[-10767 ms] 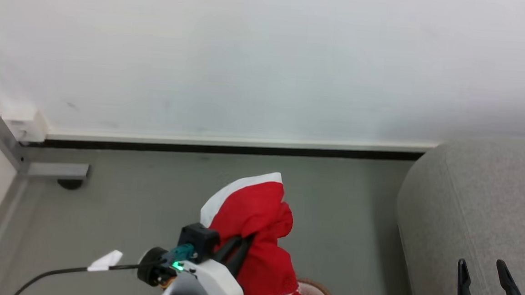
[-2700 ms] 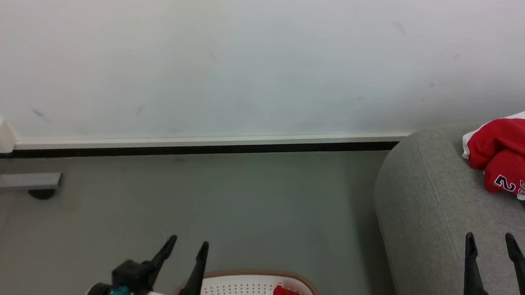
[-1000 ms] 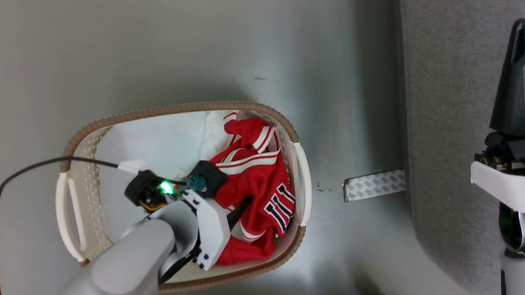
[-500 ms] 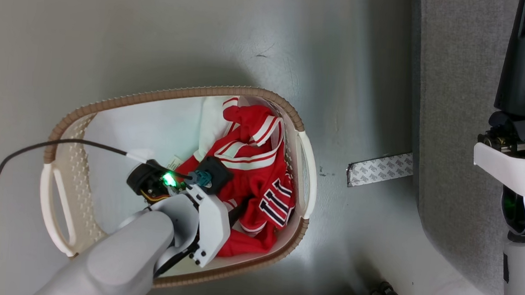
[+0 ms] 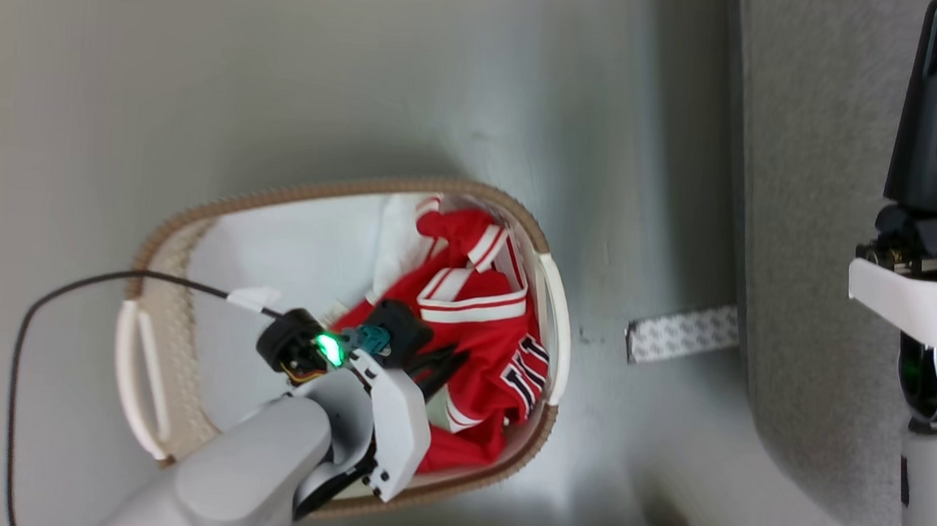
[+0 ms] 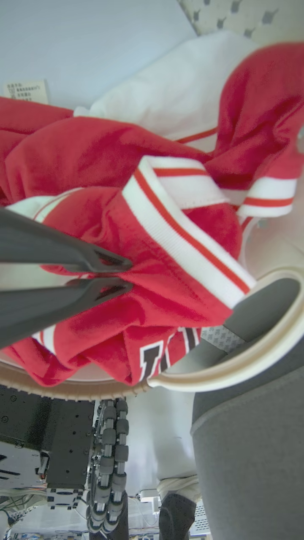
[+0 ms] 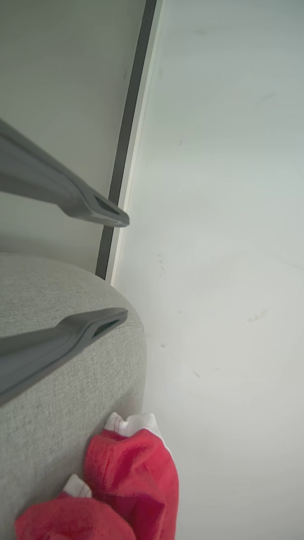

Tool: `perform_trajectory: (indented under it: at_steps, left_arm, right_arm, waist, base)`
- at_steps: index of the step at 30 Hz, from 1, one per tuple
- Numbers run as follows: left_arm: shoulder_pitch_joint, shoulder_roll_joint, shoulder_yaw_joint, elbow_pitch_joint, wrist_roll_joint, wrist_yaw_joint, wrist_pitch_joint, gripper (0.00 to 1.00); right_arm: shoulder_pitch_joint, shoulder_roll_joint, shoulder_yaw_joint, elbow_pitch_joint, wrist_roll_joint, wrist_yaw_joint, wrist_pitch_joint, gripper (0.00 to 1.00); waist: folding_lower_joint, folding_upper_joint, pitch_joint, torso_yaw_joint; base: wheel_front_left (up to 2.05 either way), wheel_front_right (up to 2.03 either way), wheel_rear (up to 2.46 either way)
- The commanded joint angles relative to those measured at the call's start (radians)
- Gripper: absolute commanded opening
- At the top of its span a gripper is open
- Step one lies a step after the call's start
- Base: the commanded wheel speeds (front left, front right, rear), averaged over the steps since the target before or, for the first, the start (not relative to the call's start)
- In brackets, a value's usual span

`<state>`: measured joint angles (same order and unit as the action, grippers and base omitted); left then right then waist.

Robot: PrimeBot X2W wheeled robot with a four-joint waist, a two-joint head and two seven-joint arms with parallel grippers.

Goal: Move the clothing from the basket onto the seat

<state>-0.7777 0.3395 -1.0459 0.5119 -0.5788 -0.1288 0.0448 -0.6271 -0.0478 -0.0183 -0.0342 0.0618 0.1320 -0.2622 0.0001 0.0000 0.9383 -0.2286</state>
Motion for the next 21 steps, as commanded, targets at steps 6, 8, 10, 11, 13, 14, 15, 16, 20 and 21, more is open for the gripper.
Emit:
perform_trajectory:
  at_steps: [6,8,10,11,13,14,15,16,20,21]
  left_arm:
    - [0.052,-0.026,0.022,0.016,-0.072,-0.002,-0.079,0.00]
    - [0.081,-0.036,0.039,0.020,-0.104,0.003,-0.116,0.00]
    - [0.109,-0.049,0.052,0.020,-0.126,0.005,-0.133,0.00]
    - [0.119,-0.053,0.058,0.019,-0.137,0.008,-0.142,0.00]
    - [0.140,-0.064,0.071,0.011,-0.162,0.019,-0.158,0.00]
    - [0.152,-0.068,0.075,0.009,-0.169,0.023,-0.167,0.00]
    - [0.164,-0.070,0.083,0.007,-0.174,0.032,-0.173,0.00]
    - [0.164,-0.070,0.083,0.007,-0.174,0.032,-0.173,0.00]
    - [0.198,-0.072,0.106,-0.016,-0.200,0.064,-0.197,0.00]
    - [0.205,-0.069,0.111,-0.024,-0.204,0.073,-0.200,0.00]
  right_arm:
    - [0.077,-0.002,-0.016,0.046,-0.027,-0.003,-0.001,1.00]
    - [0.122,-0.002,-0.025,0.076,-0.040,-0.003,-0.001,1.00]
    - [0.157,-0.002,-0.030,0.095,-0.046,-0.003,-0.001,1.00]
    - [0.175,-0.003,-0.034,0.103,-0.048,-0.003,-0.001,1.00]
    - [0.214,-0.003,-0.039,0.121,-0.049,-0.003,-0.001,1.00]
    - [0.235,-0.003,-0.044,0.130,-0.051,-0.003,-0.001,1.00]
    - [0.255,-0.003,-0.045,0.140,-0.053,-0.003,-0.001,1.00]
    - [0.255,-0.003,-0.045,0.140,-0.053,-0.003,-0.001,1.00]
    - [0.326,-0.003,-0.057,0.168,-0.051,-0.003,-0.001,1.00]
    - [0.343,-0.003,-0.061,0.176,-0.051,-0.003,-0.001,1.00]
  waist:
    - [-0.0001,0.0000,-0.197,0.060]
    - [-0.0001,0.0000,-0.287,0.082]
    - [-0.0001,0.0000,-0.349,0.097]
    - [-0.0001,0.0000,-0.377,0.105]
    - [-0.0001,0.0000,-0.434,0.120]
    - [-0.0001,0.0000,-0.466,0.128]
    - [-0.0001,0.0000,-0.496,0.135]
    - [-0.0001,0.0000,-0.496,0.135]
    - [-0.0001,0.0000,-0.607,0.159]
    - [-0.0001,0.0000,-0.634,0.164]
  base:
    - [0.00,0.00,0.00]
    - [0.00,0.00,0.00]
    - [0.00,0.00,0.00]
    - [0.00,0.00,0.00]
    - [0.00,0.00,0.00]
    - [0.00,0.00,0.00]
    - [0.00,0.00,0.00]
    - [0.00,0.00,0.00]
    - [0.00,0.00,0.00]
    - [0.00,0.00,0.00]
